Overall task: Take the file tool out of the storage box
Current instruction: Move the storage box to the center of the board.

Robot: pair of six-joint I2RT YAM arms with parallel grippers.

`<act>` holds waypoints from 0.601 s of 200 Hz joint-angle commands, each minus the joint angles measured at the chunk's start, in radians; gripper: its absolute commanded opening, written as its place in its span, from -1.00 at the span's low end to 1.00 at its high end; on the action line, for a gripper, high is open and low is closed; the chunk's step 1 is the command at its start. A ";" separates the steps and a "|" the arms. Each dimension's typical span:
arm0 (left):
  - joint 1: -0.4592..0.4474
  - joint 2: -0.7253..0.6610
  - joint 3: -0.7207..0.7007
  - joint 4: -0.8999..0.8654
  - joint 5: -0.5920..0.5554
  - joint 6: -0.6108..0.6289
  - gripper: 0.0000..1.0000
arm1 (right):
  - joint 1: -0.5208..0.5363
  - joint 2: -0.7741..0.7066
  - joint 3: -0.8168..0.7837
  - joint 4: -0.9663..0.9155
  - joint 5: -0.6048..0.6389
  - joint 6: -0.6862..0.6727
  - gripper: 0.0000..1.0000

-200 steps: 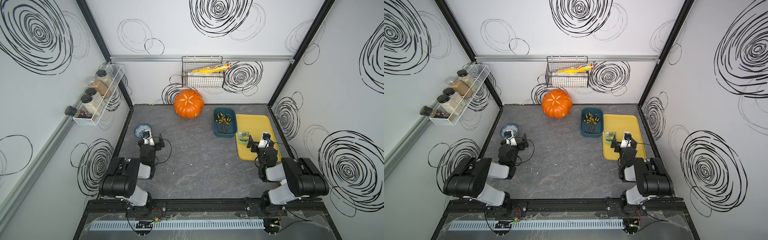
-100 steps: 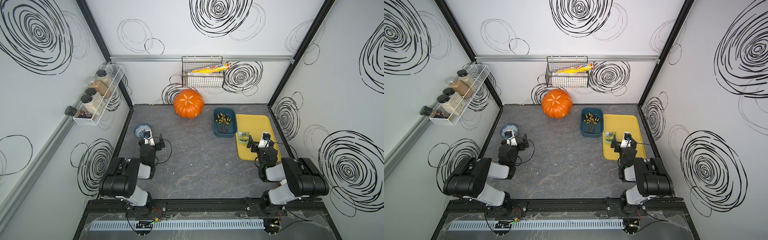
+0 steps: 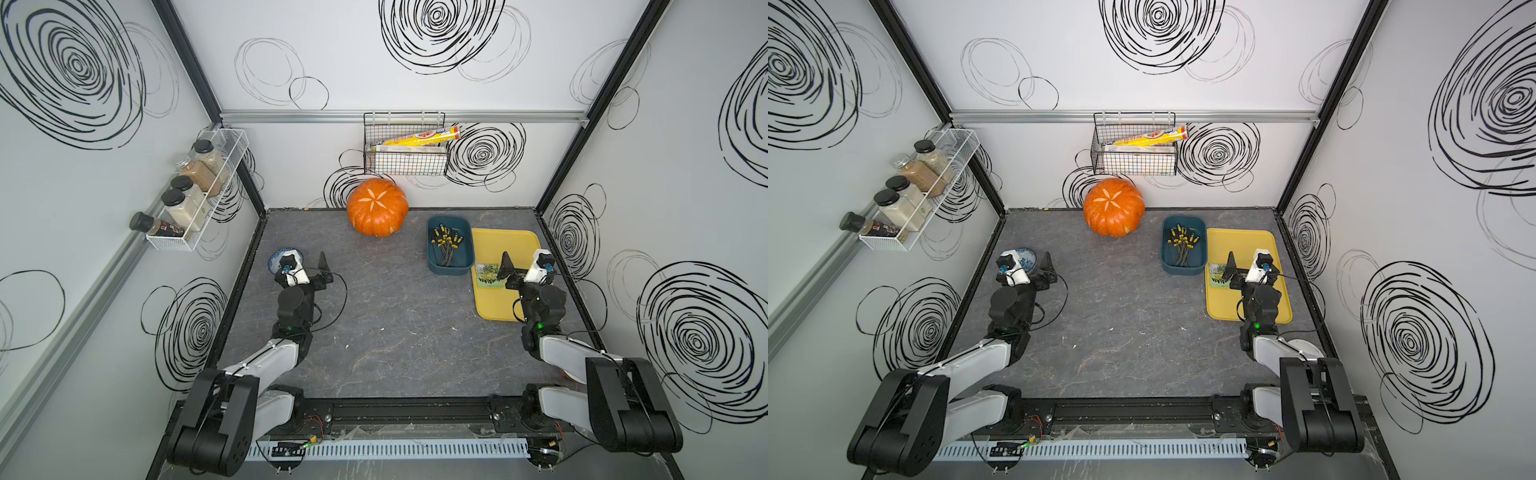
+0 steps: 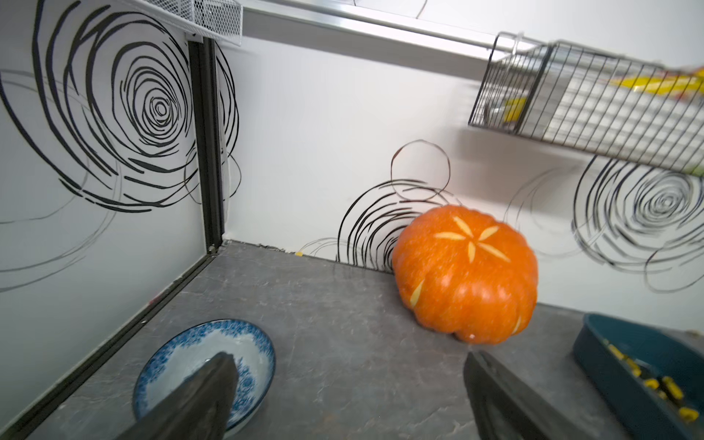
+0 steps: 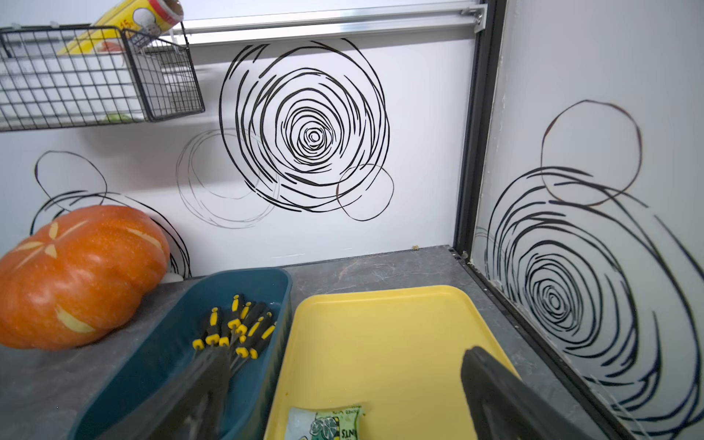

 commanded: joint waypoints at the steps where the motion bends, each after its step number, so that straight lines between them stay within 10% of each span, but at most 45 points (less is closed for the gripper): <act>1: -0.004 -0.012 0.123 -0.252 0.103 -0.205 0.98 | 0.004 0.040 0.088 -0.159 -0.028 0.130 0.99; 26: 0.001 0.059 0.230 -0.375 0.344 -0.421 0.98 | 0.004 0.104 0.203 -0.267 -0.070 0.142 0.99; 55: -0.015 0.206 0.114 -0.042 0.622 -0.734 0.98 | 0.002 0.174 0.338 -0.403 -0.132 0.232 0.99; 120: -0.093 0.306 0.169 -0.168 0.685 -0.648 0.98 | -0.005 0.489 0.719 -0.697 -0.295 0.162 0.79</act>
